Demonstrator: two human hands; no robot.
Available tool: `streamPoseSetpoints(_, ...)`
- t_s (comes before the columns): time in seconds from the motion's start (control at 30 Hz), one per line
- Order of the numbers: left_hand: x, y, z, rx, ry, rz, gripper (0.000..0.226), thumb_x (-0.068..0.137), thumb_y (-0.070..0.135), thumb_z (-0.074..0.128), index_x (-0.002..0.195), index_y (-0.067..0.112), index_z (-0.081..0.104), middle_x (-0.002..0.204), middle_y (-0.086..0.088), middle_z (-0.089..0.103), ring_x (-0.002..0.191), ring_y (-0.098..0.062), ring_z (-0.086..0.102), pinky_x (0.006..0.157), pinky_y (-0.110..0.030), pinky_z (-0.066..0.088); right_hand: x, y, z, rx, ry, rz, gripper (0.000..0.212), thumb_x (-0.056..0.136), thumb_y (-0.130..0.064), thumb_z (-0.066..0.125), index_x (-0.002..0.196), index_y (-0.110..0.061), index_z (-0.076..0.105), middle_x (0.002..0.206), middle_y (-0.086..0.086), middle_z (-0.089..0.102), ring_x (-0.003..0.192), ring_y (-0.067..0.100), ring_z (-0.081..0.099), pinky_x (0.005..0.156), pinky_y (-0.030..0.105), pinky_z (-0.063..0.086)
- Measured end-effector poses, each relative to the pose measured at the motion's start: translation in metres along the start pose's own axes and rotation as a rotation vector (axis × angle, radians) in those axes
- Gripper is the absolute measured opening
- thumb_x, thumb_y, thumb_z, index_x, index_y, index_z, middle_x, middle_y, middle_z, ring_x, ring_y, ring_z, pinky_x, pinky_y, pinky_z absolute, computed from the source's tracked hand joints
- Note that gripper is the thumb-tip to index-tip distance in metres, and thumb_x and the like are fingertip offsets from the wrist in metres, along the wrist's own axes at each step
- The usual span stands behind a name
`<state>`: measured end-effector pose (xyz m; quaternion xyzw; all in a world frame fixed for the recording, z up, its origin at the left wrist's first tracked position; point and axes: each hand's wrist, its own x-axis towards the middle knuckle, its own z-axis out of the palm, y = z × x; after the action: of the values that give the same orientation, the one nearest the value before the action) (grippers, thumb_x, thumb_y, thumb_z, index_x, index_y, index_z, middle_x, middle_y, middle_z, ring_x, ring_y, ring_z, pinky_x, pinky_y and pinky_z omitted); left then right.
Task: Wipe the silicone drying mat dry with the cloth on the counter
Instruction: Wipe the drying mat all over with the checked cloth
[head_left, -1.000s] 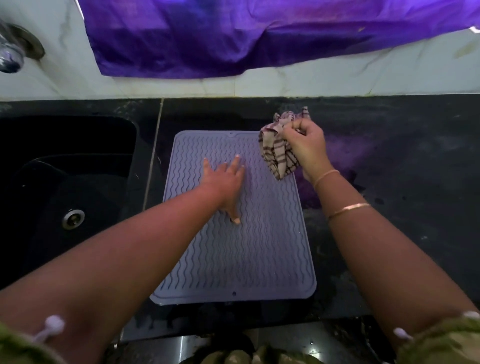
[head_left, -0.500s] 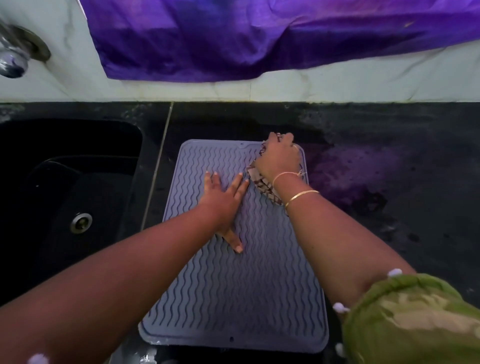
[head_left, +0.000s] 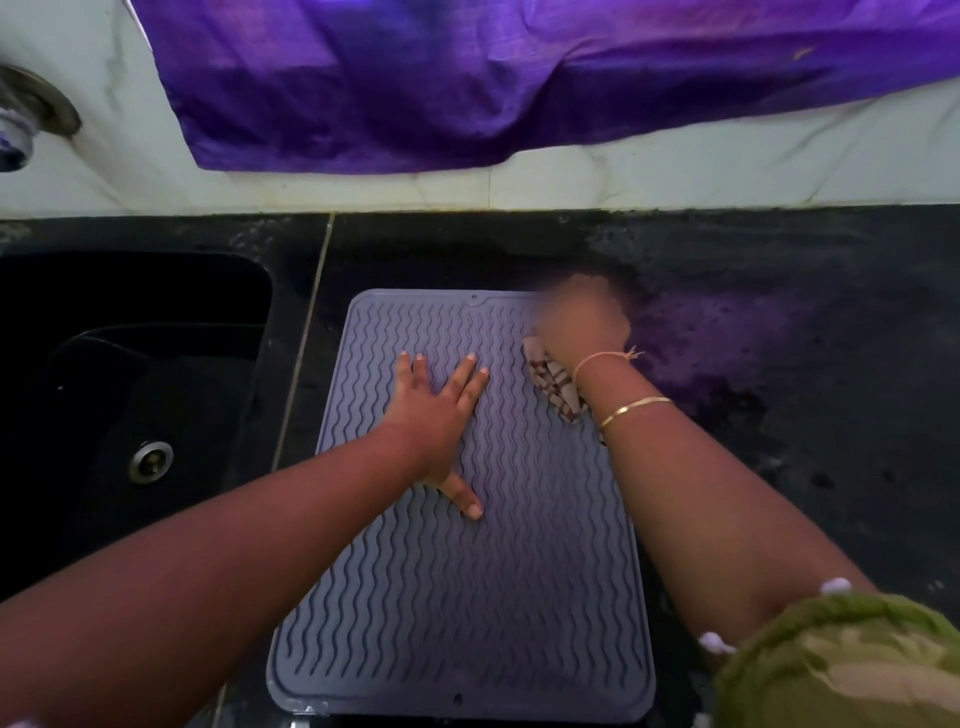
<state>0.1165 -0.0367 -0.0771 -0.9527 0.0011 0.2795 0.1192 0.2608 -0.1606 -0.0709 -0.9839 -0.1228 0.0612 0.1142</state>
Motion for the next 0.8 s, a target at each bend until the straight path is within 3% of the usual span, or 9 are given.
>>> streamPoseSetpoints(0.1, -0.001, 0.000, -0.002, 0.004, -0.001, 0.005, 0.155, 0.037, 0.092, 0.054, 0.142, 0.018, -0.032, 0.154, -0.007, -0.029, 0.138, -0.051, -0.012, 0.107, -0.063, -0.012, -0.007, -0.007, 0.004, -0.120, 0.036, -0.306, 0.048, 0.086, -0.029, 0.058, 0.131, -0.016, 0.046, 0.130, 0.017, 0.039, 0.113, 0.039, 0.047, 0.087, 0.045, 0.046)
streamPoseSetpoints(0.13, -0.001, 0.000, -0.002, 0.000, -0.002, 0.005, 0.154, 0.037, 0.092, 0.055, 0.142, 0.018, -0.032, 0.154, -0.007, -0.029, 0.138, -0.051, -0.013, 0.107, -0.063, -0.012, -0.007, -0.003, 0.005, -0.134, 0.030, -0.308, 0.053, 0.086, -0.030, 0.059, 0.134, -0.016, 0.043, 0.129, 0.017, 0.039, 0.115, 0.039, 0.046, 0.087, 0.047, 0.046)
streamPoseSetpoints(0.27, -0.002, 0.000, -0.003, 0.008, -0.013, 0.002, 0.154, 0.038, 0.093, 0.053, 0.141, 0.019, -0.033, 0.153, -0.005, -0.031, 0.138, -0.051, -0.013, 0.108, -0.063, -0.010, 0.004, 0.023, 0.001, 0.067, -0.018, 0.180, 0.068, 0.082, -0.043, 0.064, 0.135, -0.012, 0.035, 0.135, 0.018, 0.037, 0.122, 0.040, 0.040, 0.090, 0.051, 0.044)
streamPoseSetpoints(0.3, -0.002, 0.000, -0.003, 0.016, -0.018, -0.002, 0.153, 0.038, 0.093, 0.052, 0.141, 0.019, -0.033, 0.153, -0.005, -0.031, 0.138, -0.051, -0.012, 0.108, -0.063, -0.010, 0.004, 0.024, 0.000, 0.065, -0.020, 0.227, 0.067, 0.084, -0.042, 0.063, 0.136, -0.011, 0.035, 0.136, 0.018, 0.037, 0.124, 0.040, 0.039, 0.091, 0.050, 0.043)
streamPoseSetpoints(0.5, -0.005, 0.002, -0.010, 0.053, -0.037, -0.019, 0.152, 0.039, 0.095, 0.049, 0.142, 0.017, -0.032, 0.154, -0.006, -0.029, 0.138, -0.052, -0.008, 0.110, -0.065, -0.007, -0.024, 0.023, 0.005, -0.066, -0.031, -0.141, 0.056, 0.086, -0.034, 0.057, 0.136, -0.017, 0.041, 0.132, 0.016, 0.040, 0.119, 0.040, 0.040, 0.092, 0.051, 0.042)
streamPoseSetpoints(0.57, -0.007, 0.003, -0.012, 0.074, -0.041, -0.024, 0.152, 0.039, 0.095, 0.047, 0.143, 0.017, -0.031, 0.154, -0.006, -0.028, 0.139, -0.052, -0.006, 0.110, -0.065, -0.006, -0.040, 0.030, 0.003, -0.047, -0.067, -0.191, 0.055, 0.085, -0.035, 0.057, 0.137, -0.021, 0.042, 0.131, 0.014, 0.042, 0.115, 0.040, 0.042, 0.091, 0.049, 0.043)
streamPoseSetpoints(0.8, -0.011, 0.004, -0.016, 0.101, -0.036, -0.025, 0.149, 0.043, 0.095, 0.046, 0.143, 0.014, -0.030, 0.155, -0.007, -0.026, 0.139, -0.051, -0.004, 0.110, -0.065, -0.004, -0.122, 0.050, 0.003, 0.142, -0.127, -0.342, 0.049, 0.080, -0.012, 0.050, 0.128, -0.023, 0.055, 0.113, 0.006, 0.053, 0.103, 0.030, 0.050, 0.084, 0.038, 0.049)
